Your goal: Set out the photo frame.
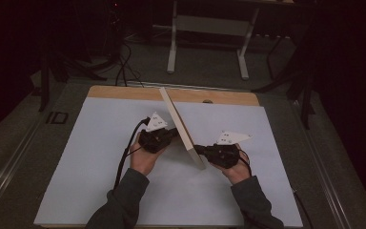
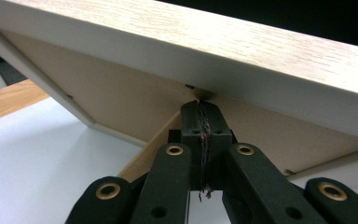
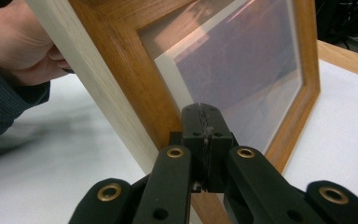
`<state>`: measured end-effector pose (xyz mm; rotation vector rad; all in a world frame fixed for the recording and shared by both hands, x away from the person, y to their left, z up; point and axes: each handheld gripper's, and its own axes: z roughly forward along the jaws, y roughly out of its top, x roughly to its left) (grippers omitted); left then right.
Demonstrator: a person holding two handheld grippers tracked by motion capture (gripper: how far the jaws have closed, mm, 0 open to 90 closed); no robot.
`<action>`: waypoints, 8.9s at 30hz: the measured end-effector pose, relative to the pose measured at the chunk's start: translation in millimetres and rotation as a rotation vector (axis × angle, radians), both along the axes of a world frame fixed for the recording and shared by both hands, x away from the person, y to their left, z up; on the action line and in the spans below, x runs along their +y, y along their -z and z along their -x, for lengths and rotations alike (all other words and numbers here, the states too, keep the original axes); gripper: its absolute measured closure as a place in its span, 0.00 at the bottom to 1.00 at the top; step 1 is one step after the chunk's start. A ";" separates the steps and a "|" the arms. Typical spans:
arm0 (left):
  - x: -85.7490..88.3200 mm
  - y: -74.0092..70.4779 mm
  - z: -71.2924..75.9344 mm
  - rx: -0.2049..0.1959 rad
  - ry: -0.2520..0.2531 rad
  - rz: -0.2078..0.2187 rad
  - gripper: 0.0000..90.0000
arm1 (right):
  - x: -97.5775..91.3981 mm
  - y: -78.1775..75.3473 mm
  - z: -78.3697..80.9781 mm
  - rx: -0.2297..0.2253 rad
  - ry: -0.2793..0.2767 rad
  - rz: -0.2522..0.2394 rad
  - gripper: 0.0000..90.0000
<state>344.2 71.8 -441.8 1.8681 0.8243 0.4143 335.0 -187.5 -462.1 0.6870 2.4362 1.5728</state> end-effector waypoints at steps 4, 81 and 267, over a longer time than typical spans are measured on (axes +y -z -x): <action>-0.6 1.0 -0.6 0.007 0.010 0.007 1.00 | 2.6 -0.6 0.9 -0.001 -0.011 0.001 1.00; 39.5 4.9 -12.6 0.127 0.016 0.079 0.76 | 38.6 3.0 -10.1 0.007 -0.025 0.078 0.78; 69.2 -9.4 39.6 0.161 -0.008 -0.011 0.76 | -26.0 -0.3 -122.2 0.105 0.210 -0.054 0.28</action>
